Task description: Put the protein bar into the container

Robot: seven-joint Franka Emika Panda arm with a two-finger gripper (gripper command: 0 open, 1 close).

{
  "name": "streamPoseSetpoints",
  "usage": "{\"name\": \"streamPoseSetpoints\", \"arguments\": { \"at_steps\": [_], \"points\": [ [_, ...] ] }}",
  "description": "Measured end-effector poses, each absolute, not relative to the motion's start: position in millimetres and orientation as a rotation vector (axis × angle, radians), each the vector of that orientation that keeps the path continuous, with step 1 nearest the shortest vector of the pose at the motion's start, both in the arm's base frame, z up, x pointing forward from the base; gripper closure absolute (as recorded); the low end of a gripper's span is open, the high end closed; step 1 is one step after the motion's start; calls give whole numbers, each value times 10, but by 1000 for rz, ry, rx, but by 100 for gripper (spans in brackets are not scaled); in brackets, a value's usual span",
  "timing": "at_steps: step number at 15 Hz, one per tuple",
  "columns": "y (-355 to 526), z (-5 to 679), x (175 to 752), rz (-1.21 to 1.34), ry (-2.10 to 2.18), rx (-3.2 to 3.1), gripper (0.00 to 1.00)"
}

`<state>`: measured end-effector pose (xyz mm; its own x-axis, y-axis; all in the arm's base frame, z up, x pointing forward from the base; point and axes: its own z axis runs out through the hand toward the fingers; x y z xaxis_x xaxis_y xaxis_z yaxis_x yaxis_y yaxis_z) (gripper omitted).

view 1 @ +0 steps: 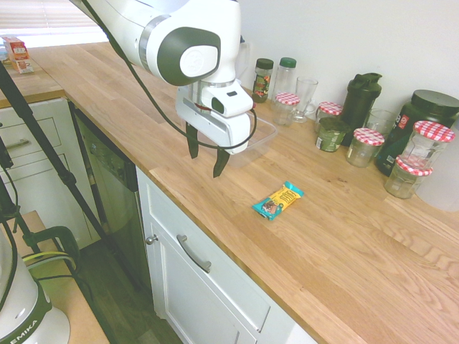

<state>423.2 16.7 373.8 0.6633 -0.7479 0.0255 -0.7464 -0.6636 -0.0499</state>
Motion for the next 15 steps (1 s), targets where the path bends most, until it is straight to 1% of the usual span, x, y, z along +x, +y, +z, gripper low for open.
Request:
{"name": "streamPoseSetpoints", "arguments": {
  "at_steps": [5,9,15],
  "points": [
    [39,3781,4224,-101,1290,-2845,0],
    [-375,3785,4259,-114,1355,-2819,0],
    [-927,3655,4579,-126,1390,-2838,0]
  ]
}}
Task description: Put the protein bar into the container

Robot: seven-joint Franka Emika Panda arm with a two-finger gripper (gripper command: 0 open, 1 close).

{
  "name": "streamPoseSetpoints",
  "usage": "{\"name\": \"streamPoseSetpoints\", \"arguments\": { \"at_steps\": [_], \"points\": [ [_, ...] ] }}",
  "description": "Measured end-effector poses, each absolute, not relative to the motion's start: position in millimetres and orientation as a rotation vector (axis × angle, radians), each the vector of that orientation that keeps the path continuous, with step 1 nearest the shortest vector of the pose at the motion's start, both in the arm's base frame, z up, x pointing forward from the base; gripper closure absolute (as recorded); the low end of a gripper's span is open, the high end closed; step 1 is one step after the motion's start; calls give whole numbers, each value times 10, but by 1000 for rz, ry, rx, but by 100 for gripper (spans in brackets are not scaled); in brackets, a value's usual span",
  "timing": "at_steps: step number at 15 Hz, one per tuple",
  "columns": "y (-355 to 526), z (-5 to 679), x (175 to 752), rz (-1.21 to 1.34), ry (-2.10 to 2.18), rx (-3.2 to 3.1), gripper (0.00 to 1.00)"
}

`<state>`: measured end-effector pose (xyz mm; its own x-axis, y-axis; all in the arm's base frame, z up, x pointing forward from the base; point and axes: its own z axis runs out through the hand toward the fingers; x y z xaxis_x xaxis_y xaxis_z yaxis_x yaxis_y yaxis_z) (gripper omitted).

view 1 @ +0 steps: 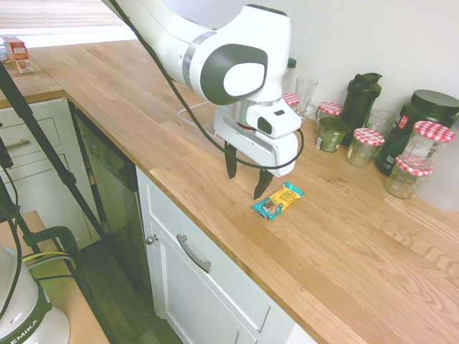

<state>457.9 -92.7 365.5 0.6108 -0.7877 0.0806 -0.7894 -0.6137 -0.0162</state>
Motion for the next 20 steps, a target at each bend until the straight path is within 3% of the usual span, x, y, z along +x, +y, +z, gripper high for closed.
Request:
{"name": "streamPoseSetpoints", "arguments": {
  "at_steps": [18,19,20],
  "points": [
    [-1395,3338,5084,145,-1366,2786,0],
    [-1395,3341,5094,147,-1363,2789,100],
    [-1396,3339,5103,150,-1356,2792,100]
  ]
}}
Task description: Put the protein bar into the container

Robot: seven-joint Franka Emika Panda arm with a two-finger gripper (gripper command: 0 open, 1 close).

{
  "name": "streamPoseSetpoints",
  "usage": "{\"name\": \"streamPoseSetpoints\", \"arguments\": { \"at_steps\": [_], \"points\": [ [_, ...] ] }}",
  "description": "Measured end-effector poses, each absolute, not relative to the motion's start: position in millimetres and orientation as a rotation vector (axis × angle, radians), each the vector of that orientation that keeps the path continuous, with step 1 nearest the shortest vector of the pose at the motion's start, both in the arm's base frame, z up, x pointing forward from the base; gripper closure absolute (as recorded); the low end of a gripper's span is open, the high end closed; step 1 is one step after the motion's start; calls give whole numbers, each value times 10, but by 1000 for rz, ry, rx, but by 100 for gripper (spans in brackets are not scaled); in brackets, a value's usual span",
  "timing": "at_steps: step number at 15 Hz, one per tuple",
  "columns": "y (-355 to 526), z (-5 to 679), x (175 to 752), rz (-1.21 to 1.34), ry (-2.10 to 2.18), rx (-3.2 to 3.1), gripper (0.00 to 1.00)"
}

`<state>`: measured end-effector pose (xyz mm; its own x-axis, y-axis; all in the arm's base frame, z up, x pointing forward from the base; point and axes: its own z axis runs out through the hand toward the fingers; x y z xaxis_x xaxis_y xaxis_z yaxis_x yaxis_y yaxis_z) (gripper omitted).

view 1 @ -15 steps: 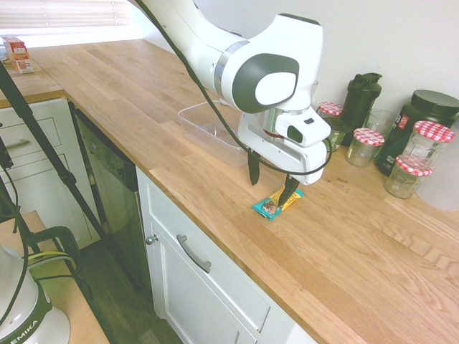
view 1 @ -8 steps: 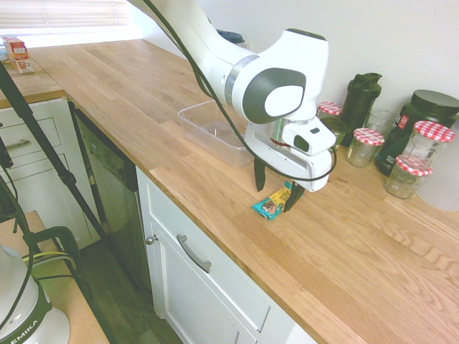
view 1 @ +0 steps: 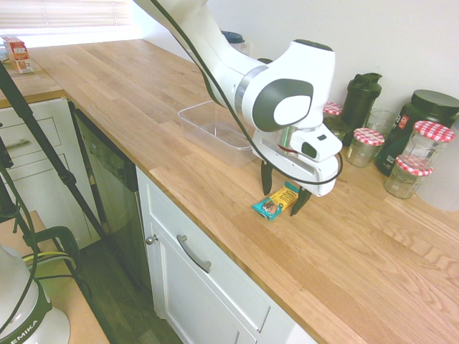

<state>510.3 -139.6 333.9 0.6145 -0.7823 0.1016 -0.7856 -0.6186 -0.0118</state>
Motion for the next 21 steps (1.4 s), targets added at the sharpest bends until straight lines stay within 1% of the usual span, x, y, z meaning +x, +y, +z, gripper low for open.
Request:
{"name": "streamPoseSetpoints", "arguments": {
  "at_steps": [21],
  "points": [
    [-1442,3356,5138,178,-1328,2805,100]
  ]
}}
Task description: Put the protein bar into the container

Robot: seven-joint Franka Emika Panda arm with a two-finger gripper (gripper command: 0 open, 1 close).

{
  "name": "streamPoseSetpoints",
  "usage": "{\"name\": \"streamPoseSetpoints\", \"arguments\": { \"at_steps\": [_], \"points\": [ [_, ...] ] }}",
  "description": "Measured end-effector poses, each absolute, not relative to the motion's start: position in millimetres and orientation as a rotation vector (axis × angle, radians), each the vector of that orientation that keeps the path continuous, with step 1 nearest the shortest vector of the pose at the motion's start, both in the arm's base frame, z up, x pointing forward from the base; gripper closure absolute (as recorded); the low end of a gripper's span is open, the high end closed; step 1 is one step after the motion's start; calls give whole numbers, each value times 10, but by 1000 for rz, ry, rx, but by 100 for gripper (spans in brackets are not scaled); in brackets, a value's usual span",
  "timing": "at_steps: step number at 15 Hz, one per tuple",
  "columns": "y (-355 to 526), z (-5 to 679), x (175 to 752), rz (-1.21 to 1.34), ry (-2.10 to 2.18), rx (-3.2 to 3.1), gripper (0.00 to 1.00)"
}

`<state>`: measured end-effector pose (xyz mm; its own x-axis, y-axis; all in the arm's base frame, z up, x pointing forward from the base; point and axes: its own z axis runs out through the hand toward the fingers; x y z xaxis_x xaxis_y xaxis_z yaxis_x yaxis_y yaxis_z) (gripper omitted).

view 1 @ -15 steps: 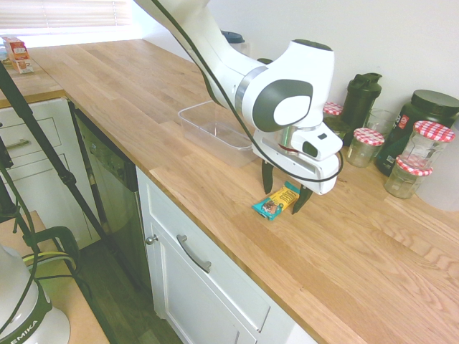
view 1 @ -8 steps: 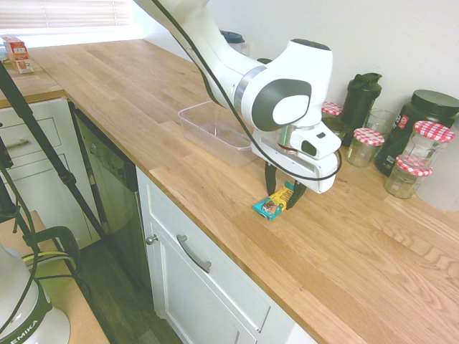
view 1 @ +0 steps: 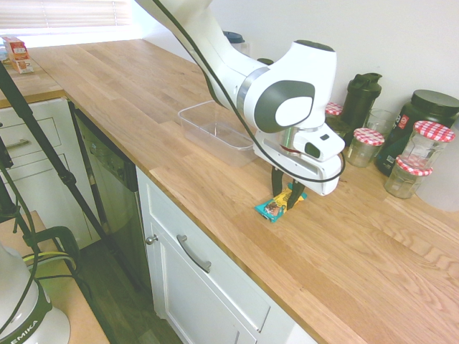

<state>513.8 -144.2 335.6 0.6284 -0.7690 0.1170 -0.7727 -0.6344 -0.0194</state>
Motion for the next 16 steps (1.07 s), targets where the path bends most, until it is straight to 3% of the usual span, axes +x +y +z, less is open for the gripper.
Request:
{"name": "streamPoseSetpoints", "arguments": {
  "at_steps": [6,11,16],
  "points": [
    [-1267,3958,5199,273,-1282,2837,100],
    [-524,4596,5211,378,-1165,2866,100],
    [247,4723,5282,419,-1068,2858,100]
  ]
}}
